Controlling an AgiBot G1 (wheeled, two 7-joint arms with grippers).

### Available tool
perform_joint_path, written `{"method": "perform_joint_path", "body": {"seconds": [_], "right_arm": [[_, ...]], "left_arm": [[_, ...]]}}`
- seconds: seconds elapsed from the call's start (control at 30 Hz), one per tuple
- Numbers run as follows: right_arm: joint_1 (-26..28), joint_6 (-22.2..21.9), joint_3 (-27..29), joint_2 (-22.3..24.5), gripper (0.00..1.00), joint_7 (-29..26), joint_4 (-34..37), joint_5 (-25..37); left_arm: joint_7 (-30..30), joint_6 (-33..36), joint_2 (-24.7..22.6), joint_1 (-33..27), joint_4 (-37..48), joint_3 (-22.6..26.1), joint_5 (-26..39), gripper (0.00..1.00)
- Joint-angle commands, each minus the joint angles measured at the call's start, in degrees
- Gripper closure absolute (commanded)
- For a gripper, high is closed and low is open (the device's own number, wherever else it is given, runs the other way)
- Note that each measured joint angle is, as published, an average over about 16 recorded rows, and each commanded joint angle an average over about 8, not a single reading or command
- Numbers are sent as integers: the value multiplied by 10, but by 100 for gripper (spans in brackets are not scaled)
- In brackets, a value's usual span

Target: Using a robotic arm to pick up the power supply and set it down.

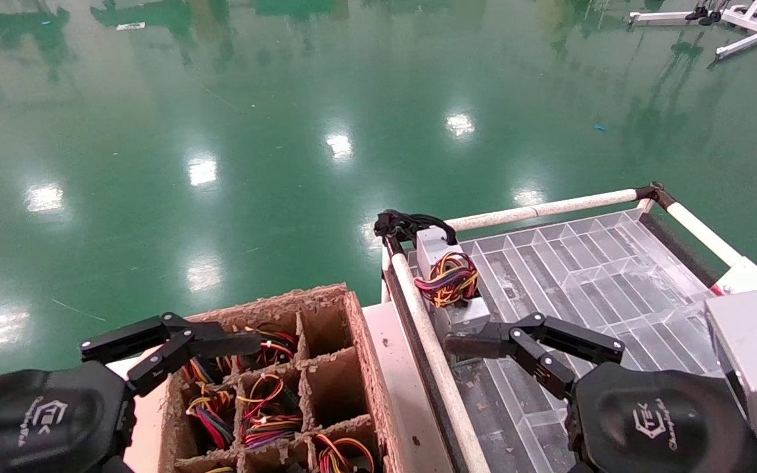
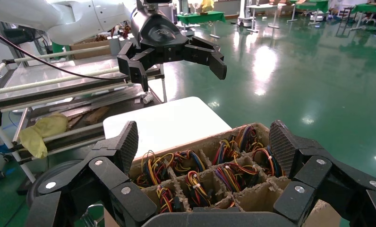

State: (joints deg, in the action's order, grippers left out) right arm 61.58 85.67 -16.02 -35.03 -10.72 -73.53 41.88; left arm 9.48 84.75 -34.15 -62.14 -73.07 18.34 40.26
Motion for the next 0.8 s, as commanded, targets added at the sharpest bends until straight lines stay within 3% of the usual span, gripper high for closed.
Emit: {"method": "perform_joint_path", "body": {"seconds": [0.03, 0.47, 0.8], "right_arm": [[0, 0, 0, 0, 0, 0, 0, 0], [1, -3, -3, 0, 0, -1, -1, 7], [14, -25, -36, -12, 0, -16, -4, 77]], "left_arm": [[0, 0, 0, 0, 0, 0, 0, 100], [0, 0, 0, 0, 0, 0, 0, 100], [0, 0, 0, 0, 0, 0, 0, 100]]}}
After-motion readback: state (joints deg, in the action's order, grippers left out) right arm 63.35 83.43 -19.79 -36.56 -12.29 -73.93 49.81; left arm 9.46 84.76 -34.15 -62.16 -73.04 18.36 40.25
